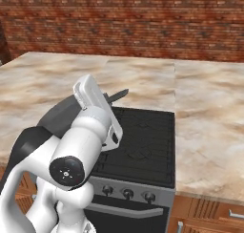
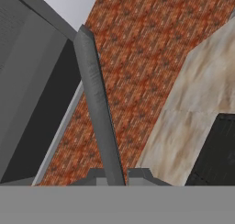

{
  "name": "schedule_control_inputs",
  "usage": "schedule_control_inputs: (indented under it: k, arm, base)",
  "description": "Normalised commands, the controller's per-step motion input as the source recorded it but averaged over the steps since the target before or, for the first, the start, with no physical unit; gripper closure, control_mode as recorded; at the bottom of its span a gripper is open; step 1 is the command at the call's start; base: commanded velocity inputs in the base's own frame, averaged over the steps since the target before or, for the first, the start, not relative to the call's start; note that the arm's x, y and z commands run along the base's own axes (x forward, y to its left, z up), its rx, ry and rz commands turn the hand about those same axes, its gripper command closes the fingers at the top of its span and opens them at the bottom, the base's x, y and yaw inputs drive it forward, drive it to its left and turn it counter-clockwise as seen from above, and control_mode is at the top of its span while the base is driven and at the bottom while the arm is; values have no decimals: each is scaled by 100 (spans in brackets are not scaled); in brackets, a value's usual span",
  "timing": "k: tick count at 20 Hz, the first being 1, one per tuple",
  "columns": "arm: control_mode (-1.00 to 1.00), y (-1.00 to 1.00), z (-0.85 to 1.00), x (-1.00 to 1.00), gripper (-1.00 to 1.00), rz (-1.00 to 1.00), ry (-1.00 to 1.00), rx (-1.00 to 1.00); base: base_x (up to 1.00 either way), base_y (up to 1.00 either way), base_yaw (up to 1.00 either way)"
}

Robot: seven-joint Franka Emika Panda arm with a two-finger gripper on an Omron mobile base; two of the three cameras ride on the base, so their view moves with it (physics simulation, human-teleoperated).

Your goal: Pick the pan from the cabinet and place it on the stove. Then turn on the stove burner for the pan.

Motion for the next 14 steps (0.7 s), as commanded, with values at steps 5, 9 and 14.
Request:
schedule_control_inputs:
  k: [5,9,14]
  arm:
    - [100,0,0,0,100,0,0,0]
    - [100,0,0,0,100,0,0,0]
    - [100,0,0,0,100,0,0,0]
  base:
    - [15,27,0]
    - [12,28,0]
    - [22,45,0]
